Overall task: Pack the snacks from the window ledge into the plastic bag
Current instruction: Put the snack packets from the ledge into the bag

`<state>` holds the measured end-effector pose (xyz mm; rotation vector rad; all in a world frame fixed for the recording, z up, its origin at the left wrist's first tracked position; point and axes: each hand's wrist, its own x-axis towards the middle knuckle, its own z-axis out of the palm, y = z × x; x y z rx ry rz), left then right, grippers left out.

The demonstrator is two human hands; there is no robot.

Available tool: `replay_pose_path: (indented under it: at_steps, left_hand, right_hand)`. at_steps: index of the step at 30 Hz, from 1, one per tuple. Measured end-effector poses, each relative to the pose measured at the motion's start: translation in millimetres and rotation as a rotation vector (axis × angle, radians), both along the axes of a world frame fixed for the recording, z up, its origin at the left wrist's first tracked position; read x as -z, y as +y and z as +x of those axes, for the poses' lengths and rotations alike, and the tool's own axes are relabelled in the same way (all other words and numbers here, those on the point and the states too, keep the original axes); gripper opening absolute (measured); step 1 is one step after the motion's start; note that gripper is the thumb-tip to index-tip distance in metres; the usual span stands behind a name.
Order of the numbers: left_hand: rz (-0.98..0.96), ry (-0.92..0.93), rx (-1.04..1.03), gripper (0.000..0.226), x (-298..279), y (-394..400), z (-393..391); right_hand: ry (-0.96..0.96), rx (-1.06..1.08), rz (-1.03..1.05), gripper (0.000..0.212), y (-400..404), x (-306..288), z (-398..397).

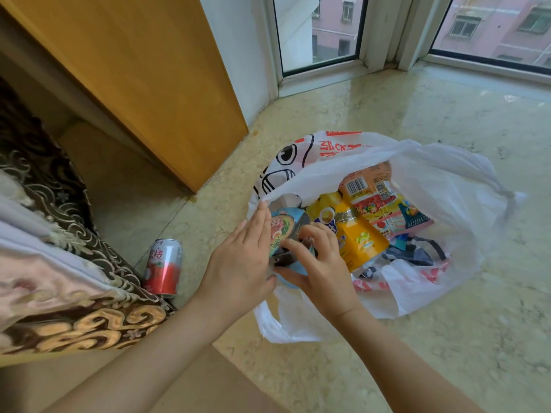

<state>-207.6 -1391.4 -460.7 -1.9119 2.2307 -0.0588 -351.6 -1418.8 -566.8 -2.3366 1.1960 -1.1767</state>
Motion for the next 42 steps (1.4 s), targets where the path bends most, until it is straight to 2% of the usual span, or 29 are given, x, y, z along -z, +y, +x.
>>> replay_pose_path:
  at_steps: [4, 9, 13, 16, 19, 21, 26, 28, 32, 42]
  left_hand:
    - [-0.006, -0.006, 0.004, 0.109, -2, 1, -1]
    - [-0.016, 0.038, 0.018, 0.109, 5, 1, -3]
    - [-0.021, 0.076, 0.031, 0.108, 6, 1, -10]
    - [-0.032, 0.058, 0.052, 0.105, 8, 1, -16]
    - [-0.043, -0.009, 0.087, 0.102, 14, 3, -22]
    - [-0.048, -0.031, 0.096, 0.101, 17, 4, -28]
    - [-0.066, -0.033, 0.178, 0.097, 20, 1, -54]
    - [-0.069, -0.029, 0.212, 0.093, 23, 0, -71]
    - [-0.099, 0.036, 0.251, 0.068, 31, -1, -119]
    - [-0.16, 0.159, 0.509, 0.058, 49, -8, -305]
  right_hand:
    - [0.014, 0.015, -0.006, 0.026, 1, 8, 1]
    - [0.046, 0.025, 0.074, 0.037, -1, 6, 9]
    - [0.195, 0.091, 0.009, 0.023, 0, 16, -1]
    - [0.423, 0.131, -0.057, 0.043, 3, 20, -14]
    - [0.552, 0.182, -0.053, 0.066, 10, 15, -28]
    - [0.546, 0.26, -0.02, 0.07, 13, 8, -39]
    - [0.448, 0.37, 0.013, 0.062, 17, -10, -83]
    - [0.403, 0.408, 0.029, 0.058, 21, -17, -106]
    - [0.393, 0.467, 0.047, 0.054, 35, -24, -160]
    - [0.505, 0.636, 0.107, 0.048, 96, -29, -339]
